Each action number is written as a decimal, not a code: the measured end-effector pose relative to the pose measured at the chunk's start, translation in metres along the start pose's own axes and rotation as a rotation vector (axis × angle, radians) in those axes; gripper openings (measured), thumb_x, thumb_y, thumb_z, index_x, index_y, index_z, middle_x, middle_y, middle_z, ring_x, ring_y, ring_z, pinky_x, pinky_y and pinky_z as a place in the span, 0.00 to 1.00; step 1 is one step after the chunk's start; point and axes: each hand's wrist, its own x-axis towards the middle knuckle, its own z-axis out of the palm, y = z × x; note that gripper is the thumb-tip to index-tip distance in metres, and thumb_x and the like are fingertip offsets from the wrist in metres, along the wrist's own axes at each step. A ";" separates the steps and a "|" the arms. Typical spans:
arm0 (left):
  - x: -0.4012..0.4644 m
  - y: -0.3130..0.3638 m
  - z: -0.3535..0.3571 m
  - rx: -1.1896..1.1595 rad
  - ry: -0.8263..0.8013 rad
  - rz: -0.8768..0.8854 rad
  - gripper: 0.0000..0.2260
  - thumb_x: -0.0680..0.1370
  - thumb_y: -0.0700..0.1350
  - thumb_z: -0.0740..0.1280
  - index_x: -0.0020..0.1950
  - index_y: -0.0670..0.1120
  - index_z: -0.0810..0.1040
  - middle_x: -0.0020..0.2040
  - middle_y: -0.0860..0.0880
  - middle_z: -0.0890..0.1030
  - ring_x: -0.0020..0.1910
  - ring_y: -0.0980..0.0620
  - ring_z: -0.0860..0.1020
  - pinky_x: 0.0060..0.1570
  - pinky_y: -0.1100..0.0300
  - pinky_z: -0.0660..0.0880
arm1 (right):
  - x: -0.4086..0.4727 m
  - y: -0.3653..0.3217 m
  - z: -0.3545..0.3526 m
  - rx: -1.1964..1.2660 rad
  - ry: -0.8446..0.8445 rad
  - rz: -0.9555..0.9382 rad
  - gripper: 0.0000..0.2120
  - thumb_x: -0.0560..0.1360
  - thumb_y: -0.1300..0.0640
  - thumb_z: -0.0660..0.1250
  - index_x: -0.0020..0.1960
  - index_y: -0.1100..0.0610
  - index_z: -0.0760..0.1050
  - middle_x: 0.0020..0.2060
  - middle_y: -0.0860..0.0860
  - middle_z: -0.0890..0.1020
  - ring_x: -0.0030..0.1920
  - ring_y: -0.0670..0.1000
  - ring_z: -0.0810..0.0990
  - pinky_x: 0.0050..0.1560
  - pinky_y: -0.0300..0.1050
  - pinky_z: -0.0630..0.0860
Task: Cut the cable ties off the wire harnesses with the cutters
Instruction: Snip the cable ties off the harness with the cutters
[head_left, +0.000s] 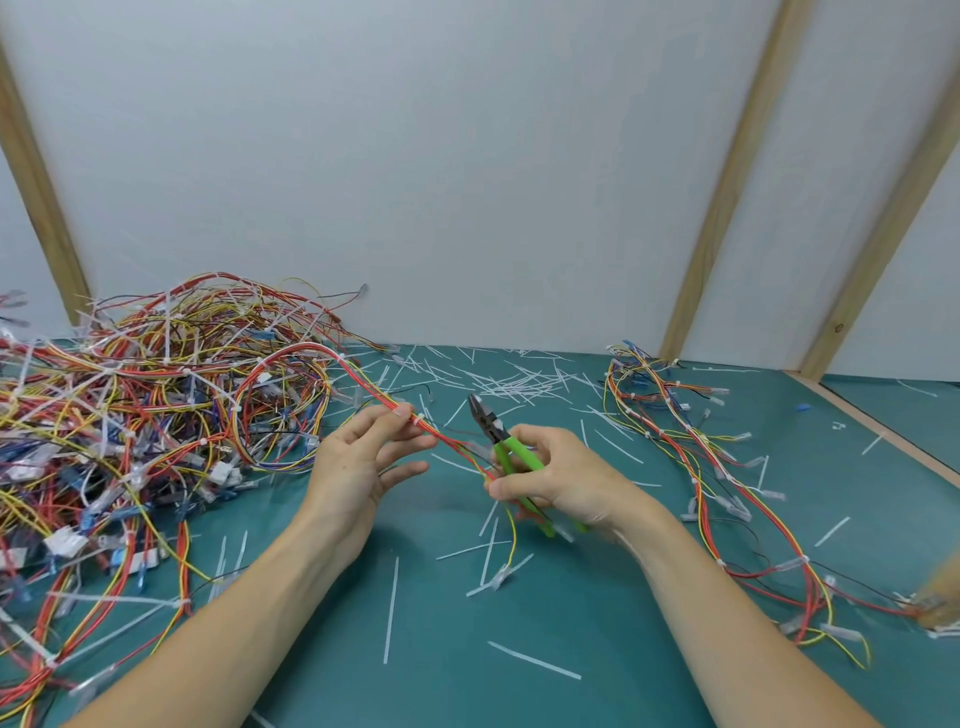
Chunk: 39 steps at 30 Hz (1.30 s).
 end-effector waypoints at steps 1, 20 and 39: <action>0.001 0.001 -0.001 0.014 0.003 0.006 0.08 0.70 0.51 0.74 0.44 0.47 0.81 0.39 0.48 0.84 0.42 0.52 0.85 0.35 0.61 0.81 | 0.002 0.001 0.001 0.005 0.071 -0.012 0.13 0.73 0.72 0.73 0.48 0.57 0.75 0.40 0.51 0.86 0.36 0.49 0.82 0.40 0.49 0.78; -0.003 -0.010 0.000 0.212 -0.223 0.012 0.06 0.65 0.47 0.75 0.38 0.47 0.82 0.34 0.44 0.80 0.28 0.46 0.77 0.28 0.58 0.75 | 0.011 0.033 -0.022 -1.027 0.577 0.223 0.22 0.73 0.31 0.69 0.55 0.47 0.77 0.55 0.47 0.81 0.61 0.54 0.76 0.49 0.49 0.67; -0.022 -0.033 0.015 0.971 -0.435 0.168 0.06 0.77 0.43 0.67 0.40 0.46 0.80 0.33 0.49 0.84 0.33 0.52 0.80 0.38 0.54 0.74 | -0.006 -0.009 0.033 -0.502 0.540 -0.553 0.10 0.79 0.44 0.65 0.49 0.49 0.80 0.42 0.41 0.83 0.45 0.44 0.82 0.51 0.49 0.78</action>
